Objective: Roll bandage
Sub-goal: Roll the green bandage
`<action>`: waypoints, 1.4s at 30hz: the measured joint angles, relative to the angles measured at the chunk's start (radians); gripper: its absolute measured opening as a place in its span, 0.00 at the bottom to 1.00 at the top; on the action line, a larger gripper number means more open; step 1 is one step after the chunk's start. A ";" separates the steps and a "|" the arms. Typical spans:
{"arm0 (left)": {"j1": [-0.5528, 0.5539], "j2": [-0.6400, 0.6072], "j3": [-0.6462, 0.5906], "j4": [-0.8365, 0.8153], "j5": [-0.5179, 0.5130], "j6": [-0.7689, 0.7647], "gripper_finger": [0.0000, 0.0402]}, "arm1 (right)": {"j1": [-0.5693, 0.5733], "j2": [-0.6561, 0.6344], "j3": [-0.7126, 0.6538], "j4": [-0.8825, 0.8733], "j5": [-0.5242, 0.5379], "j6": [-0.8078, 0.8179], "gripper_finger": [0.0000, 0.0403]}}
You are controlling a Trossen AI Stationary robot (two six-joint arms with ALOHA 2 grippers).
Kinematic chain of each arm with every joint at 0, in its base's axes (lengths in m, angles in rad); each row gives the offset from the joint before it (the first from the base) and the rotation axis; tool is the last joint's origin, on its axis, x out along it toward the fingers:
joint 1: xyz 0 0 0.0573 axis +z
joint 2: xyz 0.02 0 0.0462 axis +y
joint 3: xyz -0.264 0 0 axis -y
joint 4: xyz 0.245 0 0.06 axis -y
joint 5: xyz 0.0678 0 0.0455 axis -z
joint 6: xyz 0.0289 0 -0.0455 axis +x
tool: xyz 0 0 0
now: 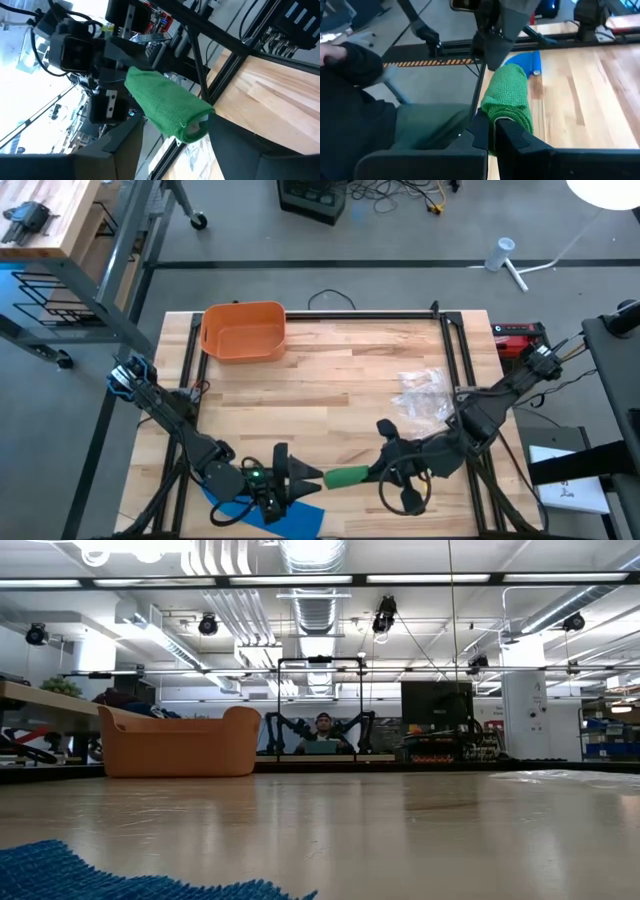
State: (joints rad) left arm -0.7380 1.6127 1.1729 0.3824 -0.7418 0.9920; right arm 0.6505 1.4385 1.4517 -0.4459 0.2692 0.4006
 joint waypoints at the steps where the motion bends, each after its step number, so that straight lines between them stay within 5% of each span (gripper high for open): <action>1: 0.000 0.000 -0.001 0.000 0.000 0.000 0.52 | 0.000 0.000 0.000 0.009 -0.009 -0.007 0.01; 21: 0.014 0.000 -0.002 0.055 0.043 -0.075 0.40 | 0.002 -0.003 0.000 0.117 -0.037 -0.097 0.01; 42: 0.014 0.000 -0.003 0.074 0.052 -0.092 0.40 | 0.002 0.017 0.000 0.127 -0.008 -0.061 0.01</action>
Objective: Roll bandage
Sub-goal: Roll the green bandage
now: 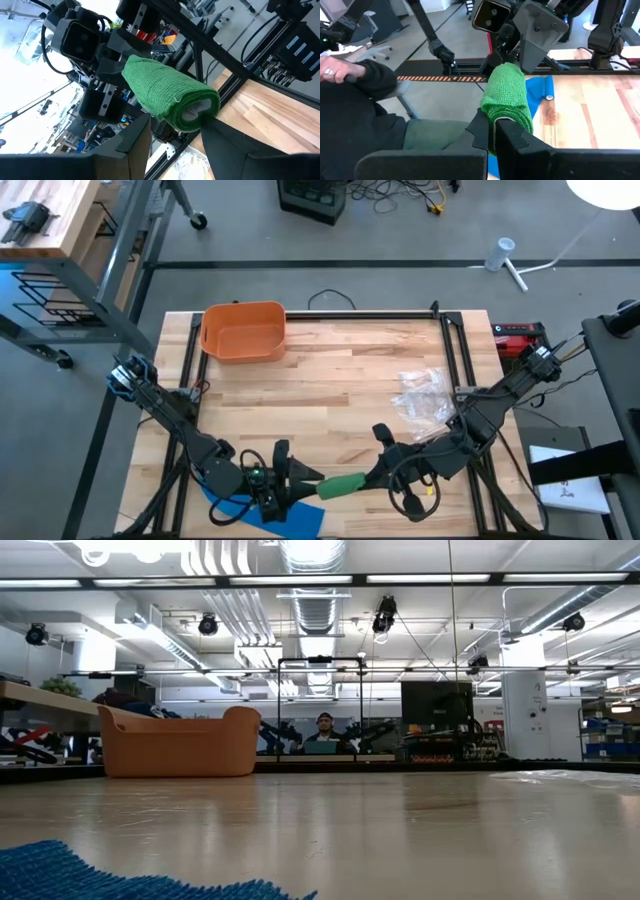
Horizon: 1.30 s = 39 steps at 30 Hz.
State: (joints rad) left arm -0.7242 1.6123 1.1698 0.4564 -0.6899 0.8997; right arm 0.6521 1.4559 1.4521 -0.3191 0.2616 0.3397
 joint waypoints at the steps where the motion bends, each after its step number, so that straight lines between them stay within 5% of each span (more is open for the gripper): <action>1: 0.000 0.000 0.000 0.000 0.000 0.000 0.40 | 0.000 0.000 0.000 -0.001 0.000 0.000 0.01; 15: -0.001 -0.005 0.000 -0.021 -0.022 0.000 0.34 | -0.001 -0.008 0.000 -0.050 0.010 -0.003 0.01; 26: -0.094 -0.043 0.000 -0.213 -0.531 -0.028 0.37 | -0.037 -0.009 0.000 -0.446 0.112 0.186 0.01; 29: -0.104 -0.085 -0.003 -0.224 -0.437 -0.114 0.41 | -0.092 0.012 0.000 -0.602 0.138 0.282 0.01; 34: -0.093 -0.215 -0.027 -0.333 -0.158 -0.305 0.47 | -0.230 0.103 0.000 -0.701 -0.023 0.288 0.01; 39: -0.087 -0.341 -0.065 -0.500 -0.112 -0.523 0.50 | -0.347 0.222 0.000 -0.692 -0.101 0.118 0.01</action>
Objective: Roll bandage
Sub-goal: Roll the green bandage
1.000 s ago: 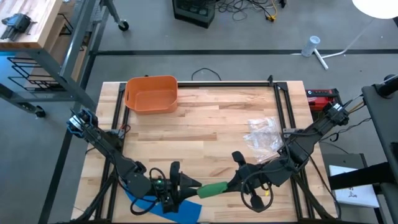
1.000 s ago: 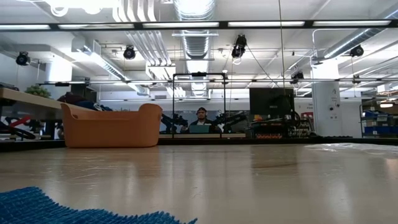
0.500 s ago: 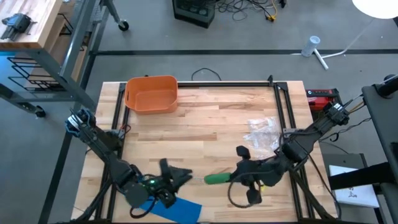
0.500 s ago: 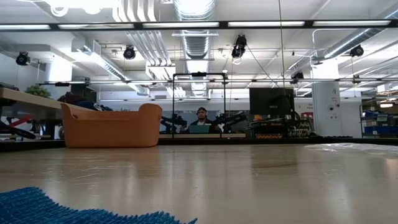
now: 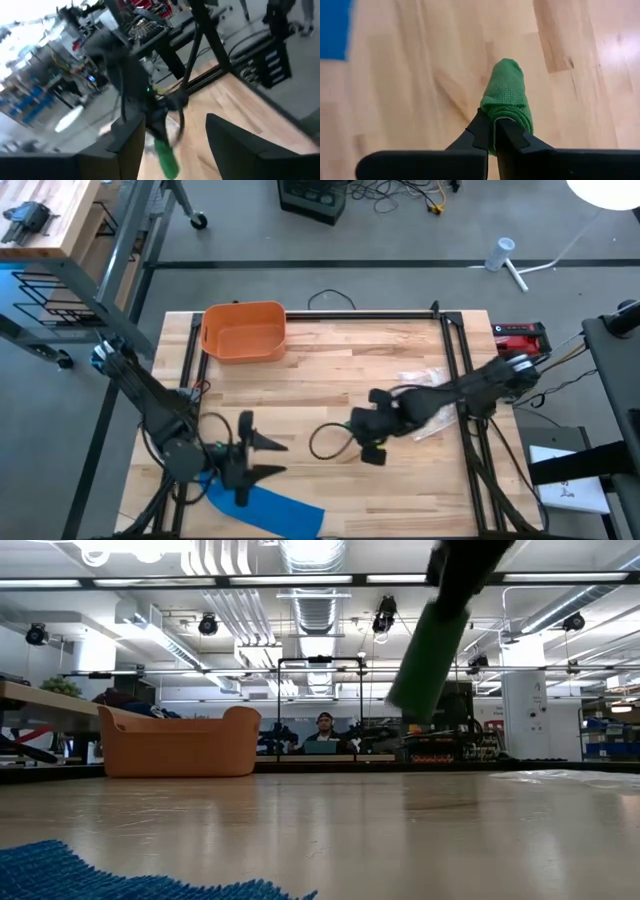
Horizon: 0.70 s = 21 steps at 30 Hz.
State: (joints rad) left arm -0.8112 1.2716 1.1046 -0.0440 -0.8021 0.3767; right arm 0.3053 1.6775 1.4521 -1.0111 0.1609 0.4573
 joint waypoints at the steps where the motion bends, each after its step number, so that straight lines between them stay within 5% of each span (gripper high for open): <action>1: -0.001 -0.025 -0.013 -0.017 0.000 -0.029 0.50 | -0.025 0.024 0.000 0.000 -0.009 -0.027 0.01; 10: -0.003 -0.176 -0.110 -0.032 0.001 -0.088 0.45 | -0.216 0.199 0.151 -0.048 -0.110 -0.266 0.01; 21: -0.003 -0.195 -0.111 -0.031 0.005 -0.129 0.39 | -0.332 0.328 0.288 -0.220 -0.206 -0.435 0.03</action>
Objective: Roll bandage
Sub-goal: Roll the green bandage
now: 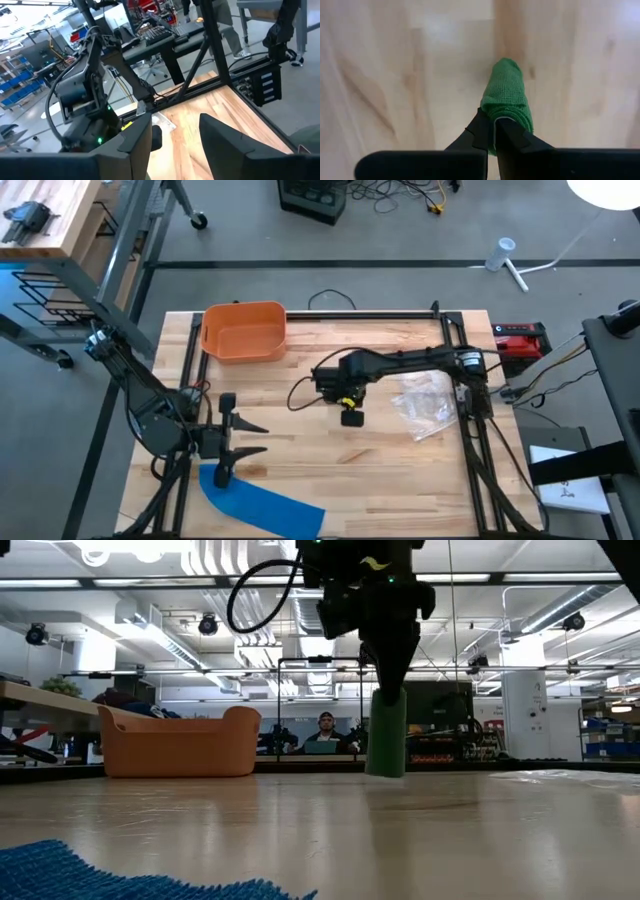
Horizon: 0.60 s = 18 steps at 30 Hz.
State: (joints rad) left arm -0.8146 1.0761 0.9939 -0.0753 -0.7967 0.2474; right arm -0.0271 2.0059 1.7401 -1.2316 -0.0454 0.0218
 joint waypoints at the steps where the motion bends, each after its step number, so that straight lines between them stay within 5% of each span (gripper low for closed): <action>1: 0.000 0.003 0.000 0.000 0.000 0.000 0.38 | -0.001 0.009 0.003 0.000 -0.002 -0.014 0.04; 18: 0.000 0.012 0.000 0.000 0.000 0.001 0.42 | -0.003 0.026 0.114 -0.041 -0.004 0.019 0.57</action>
State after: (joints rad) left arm -0.8146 1.0885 0.9939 -0.0758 -0.7963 0.2481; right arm -0.0299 2.0318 1.8536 -1.2721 -0.0494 0.0410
